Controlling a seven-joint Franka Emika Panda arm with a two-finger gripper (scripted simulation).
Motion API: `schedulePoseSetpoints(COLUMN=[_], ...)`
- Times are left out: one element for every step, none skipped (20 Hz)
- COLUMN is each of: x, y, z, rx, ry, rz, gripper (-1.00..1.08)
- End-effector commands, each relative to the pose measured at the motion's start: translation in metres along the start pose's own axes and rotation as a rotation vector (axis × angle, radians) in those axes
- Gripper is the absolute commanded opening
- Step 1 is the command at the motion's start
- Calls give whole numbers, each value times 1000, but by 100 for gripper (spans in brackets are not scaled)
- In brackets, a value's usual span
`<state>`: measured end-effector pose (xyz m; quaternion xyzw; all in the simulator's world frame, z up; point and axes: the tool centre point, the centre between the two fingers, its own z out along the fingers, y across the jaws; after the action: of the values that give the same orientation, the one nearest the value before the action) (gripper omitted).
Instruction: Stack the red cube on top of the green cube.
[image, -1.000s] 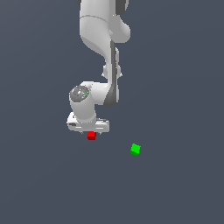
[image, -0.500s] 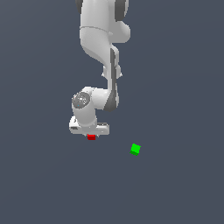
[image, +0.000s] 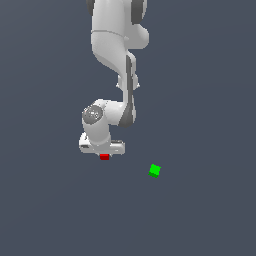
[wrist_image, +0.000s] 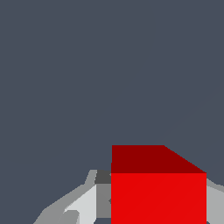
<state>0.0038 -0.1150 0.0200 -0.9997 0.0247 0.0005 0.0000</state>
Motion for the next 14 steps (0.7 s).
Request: schedulePoseSetpoints(x=[0,0,0,0,0,0,-1,-1,-1,-1,-1,-1,-1,-1], y=[0,0,0,0,0,0,0,0,0,0,0,0,0,0], z=[-1,-1,-3,-5,-8,-11,-15,-20,-25,-31,-38,-45,-53,-60], rx=[0,0,0,0,0,0,0,0,0,0,0,0,0,0], ry=[1,1,1,1,1,1,1,1,1,1,1,1,1,1], rz=[0,0,0,0,0,0,0,0,0,0,0,0,0,0], gripper=[-100,-100,-100,-100,-100,-100,-100,-100,-100,-100,-100,-100,-100,-100])
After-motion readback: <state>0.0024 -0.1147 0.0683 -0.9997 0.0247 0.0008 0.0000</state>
